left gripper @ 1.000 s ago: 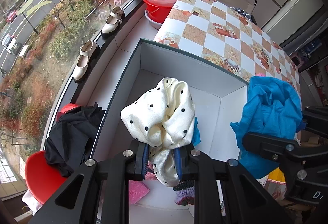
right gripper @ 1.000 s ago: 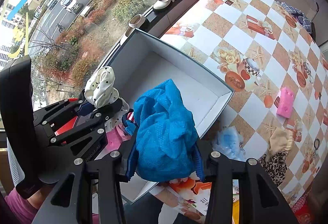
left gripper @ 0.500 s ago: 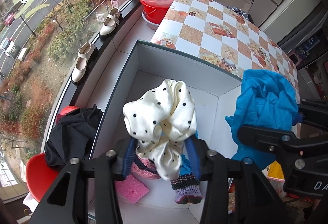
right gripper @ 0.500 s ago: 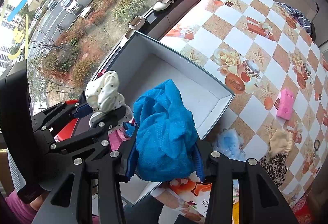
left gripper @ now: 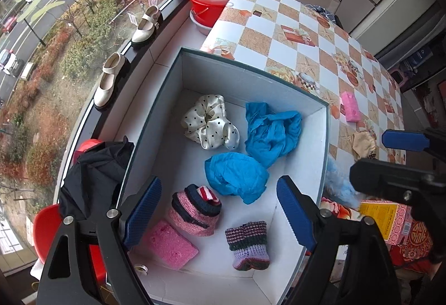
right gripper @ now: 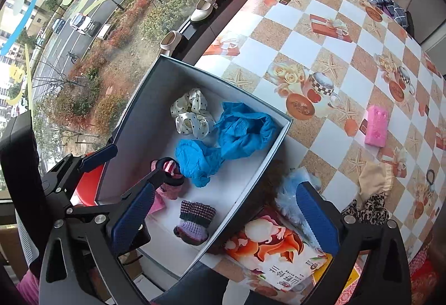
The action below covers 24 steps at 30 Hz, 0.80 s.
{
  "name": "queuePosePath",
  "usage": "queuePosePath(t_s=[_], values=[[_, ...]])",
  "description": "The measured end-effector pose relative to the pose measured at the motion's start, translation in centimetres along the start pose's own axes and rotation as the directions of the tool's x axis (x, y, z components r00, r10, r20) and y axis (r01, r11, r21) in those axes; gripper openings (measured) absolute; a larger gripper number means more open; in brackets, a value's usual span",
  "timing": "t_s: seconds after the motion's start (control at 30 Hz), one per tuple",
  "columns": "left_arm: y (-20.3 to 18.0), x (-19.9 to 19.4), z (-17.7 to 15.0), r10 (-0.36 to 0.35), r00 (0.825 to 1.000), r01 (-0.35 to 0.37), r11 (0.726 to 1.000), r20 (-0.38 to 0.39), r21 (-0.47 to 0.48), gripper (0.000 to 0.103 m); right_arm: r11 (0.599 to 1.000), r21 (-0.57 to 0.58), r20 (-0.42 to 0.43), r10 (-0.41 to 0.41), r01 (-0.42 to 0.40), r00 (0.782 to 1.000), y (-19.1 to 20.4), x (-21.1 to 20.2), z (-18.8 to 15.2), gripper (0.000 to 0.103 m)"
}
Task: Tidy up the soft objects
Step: 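Move both tools back from the box to the table items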
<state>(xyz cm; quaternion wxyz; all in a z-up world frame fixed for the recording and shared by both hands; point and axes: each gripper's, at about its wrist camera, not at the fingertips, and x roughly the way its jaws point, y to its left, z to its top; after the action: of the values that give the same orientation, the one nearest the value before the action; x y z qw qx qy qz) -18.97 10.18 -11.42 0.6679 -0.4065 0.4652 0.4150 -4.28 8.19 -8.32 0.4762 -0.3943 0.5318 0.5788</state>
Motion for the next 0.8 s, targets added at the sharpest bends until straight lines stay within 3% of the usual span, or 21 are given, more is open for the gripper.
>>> queuePosePath(t_s=[0.33, 0.57, 0.8], values=[[-5.6, -2.5, 0.8, -0.053, 0.999, 0.05, 0.987, 0.013, 0.155, 0.087, 0.981, 0.181, 0.028, 0.058, -0.063, 0.998, -6.1, -4.2, -2.6, 0.102], [-11.7, -2.5, 1.0, -0.083, 0.996, 0.087, 0.949, -0.026, 0.304, 0.087, 0.936, 0.344, 0.069, 0.058, -0.079, 0.996, -12.6, -7.9, -6.0, 0.102], [-16.8, -0.9, 0.4, -0.078, 0.992, 0.11, 0.91, -0.096, 0.399, 0.087, 0.876, 0.482, 0.053, -0.002, -0.024, 0.999, -20.3, -9.4, -9.3, 0.102]])
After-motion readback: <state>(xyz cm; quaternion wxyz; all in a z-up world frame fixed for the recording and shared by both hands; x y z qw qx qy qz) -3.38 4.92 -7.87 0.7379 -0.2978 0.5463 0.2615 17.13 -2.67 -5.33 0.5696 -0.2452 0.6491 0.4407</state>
